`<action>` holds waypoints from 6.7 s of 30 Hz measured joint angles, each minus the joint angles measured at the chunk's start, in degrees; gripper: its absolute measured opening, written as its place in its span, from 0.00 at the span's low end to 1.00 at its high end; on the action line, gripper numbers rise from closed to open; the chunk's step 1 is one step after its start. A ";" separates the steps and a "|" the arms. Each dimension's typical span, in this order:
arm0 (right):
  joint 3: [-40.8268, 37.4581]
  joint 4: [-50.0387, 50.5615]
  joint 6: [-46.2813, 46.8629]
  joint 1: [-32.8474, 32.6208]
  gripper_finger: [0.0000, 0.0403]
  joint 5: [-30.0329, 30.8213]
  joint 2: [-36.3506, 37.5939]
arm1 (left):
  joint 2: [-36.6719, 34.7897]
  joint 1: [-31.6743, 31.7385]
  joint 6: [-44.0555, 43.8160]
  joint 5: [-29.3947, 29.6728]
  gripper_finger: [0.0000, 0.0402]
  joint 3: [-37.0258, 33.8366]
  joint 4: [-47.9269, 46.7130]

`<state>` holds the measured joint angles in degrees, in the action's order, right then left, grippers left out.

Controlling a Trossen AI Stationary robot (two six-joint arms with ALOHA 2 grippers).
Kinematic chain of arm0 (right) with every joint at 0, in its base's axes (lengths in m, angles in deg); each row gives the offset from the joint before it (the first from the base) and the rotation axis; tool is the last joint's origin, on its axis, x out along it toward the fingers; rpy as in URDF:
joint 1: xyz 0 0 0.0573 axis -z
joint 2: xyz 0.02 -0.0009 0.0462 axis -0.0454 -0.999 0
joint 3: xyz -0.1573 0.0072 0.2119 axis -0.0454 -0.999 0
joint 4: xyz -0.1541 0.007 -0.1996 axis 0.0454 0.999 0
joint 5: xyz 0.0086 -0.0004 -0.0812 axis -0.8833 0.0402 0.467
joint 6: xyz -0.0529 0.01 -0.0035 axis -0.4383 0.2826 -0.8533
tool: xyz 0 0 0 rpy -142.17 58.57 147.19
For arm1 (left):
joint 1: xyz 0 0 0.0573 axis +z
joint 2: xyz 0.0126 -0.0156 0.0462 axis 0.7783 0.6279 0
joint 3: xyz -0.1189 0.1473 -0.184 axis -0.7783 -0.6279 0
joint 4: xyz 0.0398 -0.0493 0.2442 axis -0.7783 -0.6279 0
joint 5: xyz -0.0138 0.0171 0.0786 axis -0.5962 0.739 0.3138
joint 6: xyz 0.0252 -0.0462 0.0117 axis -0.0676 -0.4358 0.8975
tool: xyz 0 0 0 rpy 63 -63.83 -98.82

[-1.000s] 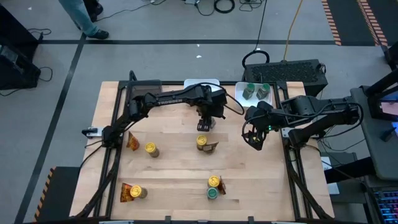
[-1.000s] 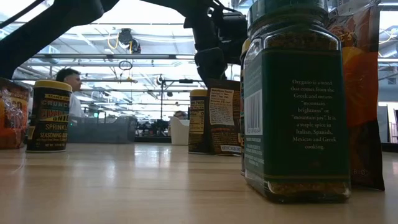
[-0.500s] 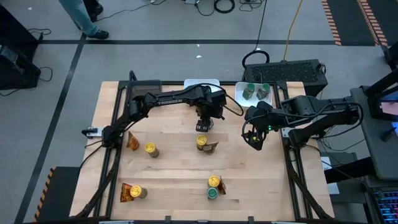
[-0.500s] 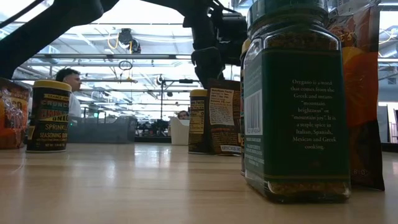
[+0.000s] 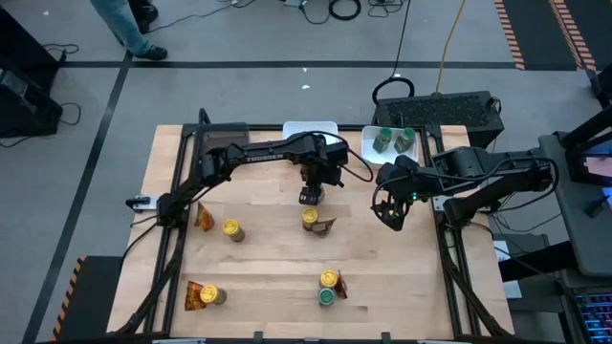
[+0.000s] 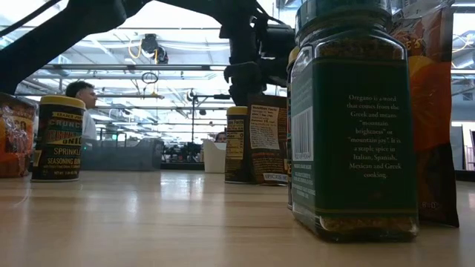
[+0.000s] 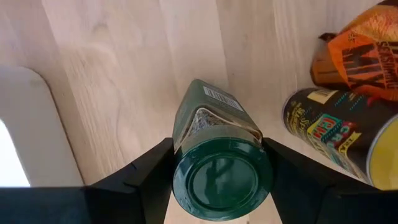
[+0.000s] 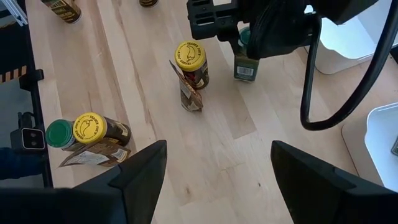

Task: Sort spices by type
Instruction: Put the top green seasoning bottle into the right white bin

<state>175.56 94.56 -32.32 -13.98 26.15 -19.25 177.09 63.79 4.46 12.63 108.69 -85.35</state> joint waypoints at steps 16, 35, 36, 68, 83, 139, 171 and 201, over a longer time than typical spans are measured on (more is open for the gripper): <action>0.00 0.02 -0.24 0.01 0.67 0.00 0.00 | 0.04 -0.07 0.00 0.11 0.62 0.00 1.33; 0.00 0.02 -0.87 0.00 0.67 0.00 0.00 | 0.11 0.06 2.10 0.55 0.73 3.02 -0.94; 0.00 0.01 -0.89 0.00 0.67 0.00 0.00 | 0.11 0.11 2.18 0.55 0.73 3.36 -1.60; 0.07 -19.50 -17.52 3.99 0.67 2.32 -4.97 | -39.94 9.79 -8.84 0.56 0.73 8.26 -7.30; 0.07 -29.56 -25.28 14.24 0.67 -5.35 -17.90 | -70.12 3.30 -18.73 5.84 0.73 -24.45 6.78; 0.00 -28.26 -24.04 22.34 0.67 -10.75 -39.54 | -94.66 1.79 -33.00 -4.50 0.73 -90.58 59.93; 0.00 -25.48 -23.45 23.64 0.44 -10.67 -32.12 | -94.68 1.79 -32.94 -2.13 0.73 -90.51 59.85; -17.85 -9.58 -15.40 46.64 0.47 -0.14 -0.63 | -94.55 1.84 -37.51 4.22 0.73 -90.49 64.62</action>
<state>157.71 84.98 -47.72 32.66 26.01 -19.88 82.54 65.63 -33.04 16.85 18.20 -20.73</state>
